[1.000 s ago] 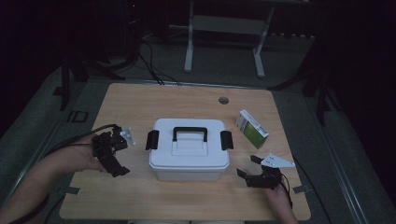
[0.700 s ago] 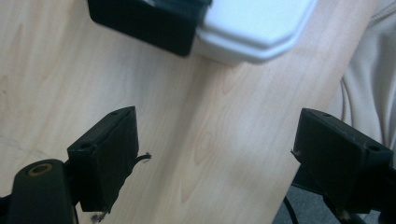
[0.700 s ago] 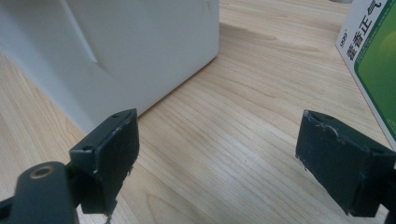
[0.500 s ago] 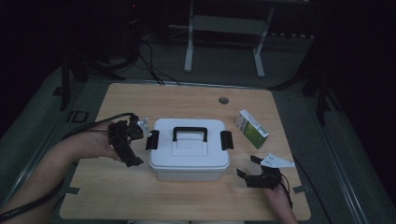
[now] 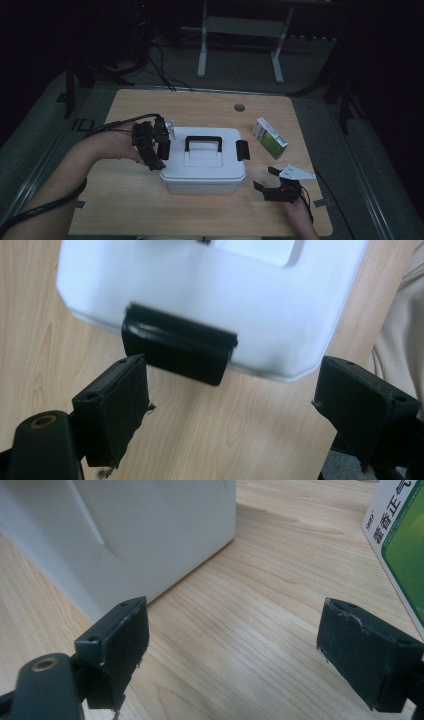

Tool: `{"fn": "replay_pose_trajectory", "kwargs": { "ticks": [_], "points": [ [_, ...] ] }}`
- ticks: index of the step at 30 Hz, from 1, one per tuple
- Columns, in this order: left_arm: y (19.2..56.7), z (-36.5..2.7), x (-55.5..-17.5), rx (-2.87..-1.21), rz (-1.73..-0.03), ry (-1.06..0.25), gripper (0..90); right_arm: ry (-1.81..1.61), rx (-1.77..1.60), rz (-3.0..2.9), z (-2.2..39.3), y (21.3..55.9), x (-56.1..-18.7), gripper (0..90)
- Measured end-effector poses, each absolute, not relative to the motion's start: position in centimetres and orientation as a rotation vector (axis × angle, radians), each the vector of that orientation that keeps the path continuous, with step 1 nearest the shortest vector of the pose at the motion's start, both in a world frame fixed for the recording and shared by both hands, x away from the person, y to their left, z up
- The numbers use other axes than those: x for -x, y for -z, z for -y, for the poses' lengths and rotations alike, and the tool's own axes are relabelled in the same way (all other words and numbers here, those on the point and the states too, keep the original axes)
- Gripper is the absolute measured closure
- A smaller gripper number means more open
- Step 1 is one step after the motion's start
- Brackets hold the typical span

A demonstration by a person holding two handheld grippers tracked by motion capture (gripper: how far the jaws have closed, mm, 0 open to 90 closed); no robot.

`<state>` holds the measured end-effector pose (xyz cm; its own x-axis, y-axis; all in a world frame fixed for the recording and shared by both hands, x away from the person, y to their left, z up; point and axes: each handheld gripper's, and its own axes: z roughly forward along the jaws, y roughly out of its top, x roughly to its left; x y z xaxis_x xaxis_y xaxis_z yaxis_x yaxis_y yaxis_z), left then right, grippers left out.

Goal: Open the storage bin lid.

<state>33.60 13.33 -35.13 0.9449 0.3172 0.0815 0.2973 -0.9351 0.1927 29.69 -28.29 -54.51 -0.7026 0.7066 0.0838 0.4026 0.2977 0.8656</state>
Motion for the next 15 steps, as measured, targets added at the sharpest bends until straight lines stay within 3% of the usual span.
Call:
{"fn": "replay_pose_trajectory", "kwargs": {
  "ticks": [15],
  "points": [
    [34.4,-10.8,-35.4,-2.928,-0.421,-0.160,14.5,-1.362,-0.991,-2.263,28.2,54.6,-29.6,13.2]
  ]
}}
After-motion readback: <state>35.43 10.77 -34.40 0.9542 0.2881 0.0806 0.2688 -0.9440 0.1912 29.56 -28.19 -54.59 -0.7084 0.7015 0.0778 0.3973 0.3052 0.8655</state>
